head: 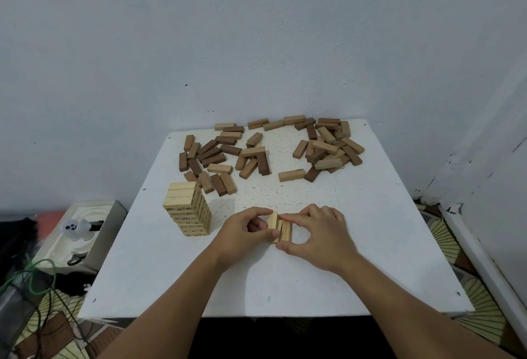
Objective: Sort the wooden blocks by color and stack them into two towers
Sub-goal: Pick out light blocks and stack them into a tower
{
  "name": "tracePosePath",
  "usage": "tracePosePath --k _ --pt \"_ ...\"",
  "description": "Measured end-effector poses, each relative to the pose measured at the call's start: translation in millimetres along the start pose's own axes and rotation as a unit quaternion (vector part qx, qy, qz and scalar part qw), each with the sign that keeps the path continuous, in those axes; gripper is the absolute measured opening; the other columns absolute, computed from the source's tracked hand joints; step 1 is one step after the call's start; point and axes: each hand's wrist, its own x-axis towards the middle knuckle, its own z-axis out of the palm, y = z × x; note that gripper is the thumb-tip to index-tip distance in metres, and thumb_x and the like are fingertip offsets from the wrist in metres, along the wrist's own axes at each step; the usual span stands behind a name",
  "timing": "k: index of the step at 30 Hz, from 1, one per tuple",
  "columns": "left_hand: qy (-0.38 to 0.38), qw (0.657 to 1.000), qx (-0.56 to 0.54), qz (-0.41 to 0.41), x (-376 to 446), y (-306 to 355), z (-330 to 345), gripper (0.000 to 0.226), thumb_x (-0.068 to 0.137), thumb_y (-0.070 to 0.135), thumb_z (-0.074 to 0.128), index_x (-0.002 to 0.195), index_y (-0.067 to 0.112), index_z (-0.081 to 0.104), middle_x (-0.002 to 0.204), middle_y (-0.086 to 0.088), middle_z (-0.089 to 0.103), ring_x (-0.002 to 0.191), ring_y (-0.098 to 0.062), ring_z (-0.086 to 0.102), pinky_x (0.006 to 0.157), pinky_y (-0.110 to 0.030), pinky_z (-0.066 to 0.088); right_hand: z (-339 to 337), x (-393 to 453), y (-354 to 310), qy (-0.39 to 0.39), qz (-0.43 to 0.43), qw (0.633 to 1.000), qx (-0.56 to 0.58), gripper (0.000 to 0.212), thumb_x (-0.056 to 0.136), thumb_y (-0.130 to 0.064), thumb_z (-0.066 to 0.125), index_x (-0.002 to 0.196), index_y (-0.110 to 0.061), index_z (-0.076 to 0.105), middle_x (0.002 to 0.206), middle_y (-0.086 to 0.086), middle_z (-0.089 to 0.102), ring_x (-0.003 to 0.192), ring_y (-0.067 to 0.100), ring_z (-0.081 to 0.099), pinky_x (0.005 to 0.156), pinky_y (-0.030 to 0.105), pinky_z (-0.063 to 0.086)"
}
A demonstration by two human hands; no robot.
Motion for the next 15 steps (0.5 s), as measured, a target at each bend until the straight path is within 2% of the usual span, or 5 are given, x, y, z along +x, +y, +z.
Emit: tracePosePath --k 4,10,13,15 --pt "0.015 1.000 -0.010 -0.002 0.9 -1.0 1.8 0.039 0.082 0.031 0.089 0.117 0.035 0.073 0.095 -0.003 0.071 0.083 -0.009 0.063 0.083 -0.027 0.053 -0.3 0.0 -2.0 0.012 0.001 1.000 0.007 0.070 0.072 -0.089 0.046 0.137 -0.061 0.050 0.106 -0.025 0.042 0.110 0.003 0.039 0.114 0.032 0.018" --pt "0.040 0.999 -0.006 0.001 1.5 -2.8 6.0 0.042 0.084 0.028 0.086 0.122 0.038 0.070 0.095 0.007 0.064 0.085 -0.008 0.057 0.083 -0.025 0.049 0.5 -0.3 -2.4 0.049 0.014 0.998 0.029 0.060 0.074 -0.080 0.054 0.128 -0.053 0.056 0.100 -0.026 0.048 0.105 0.003 0.045 0.112 0.031 0.024" --pt "0.041 0.999 -0.003 -0.012 1.5 -1.4 5.9 0.053 0.082 0.035 0.088 0.130 0.039 0.066 0.096 0.009 0.064 0.086 -0.007 0.057 0.086 -0.027 0.049 1.0 -0.3 -2.2 0.049 0.014 0.998 0.023 0.066 0.076 -0.084 0.052 0.134 -0.053 0.055 0.100 -0.027 0.048 0.105 0.002 0.045 0.110 0.029 0.025" --pt "0.039 0.999 0.004 -0.010 2.1 -1.7 6.1 0.048 0.086 0.032 0.085 0.130 0.038 0.067 0.098 0.008 0.064 0.087 -0.007 0.057 0.087 -0.027 0.050 0.4 -0.3 -1.5 0.044 0.013 0.999 0.021 0.073 0.074 -0.088 0.051 0.138 -0.053 0.051 0.099 -0.027 0.047 0.105 0.002 0.044 0.109 0.028 0.024"
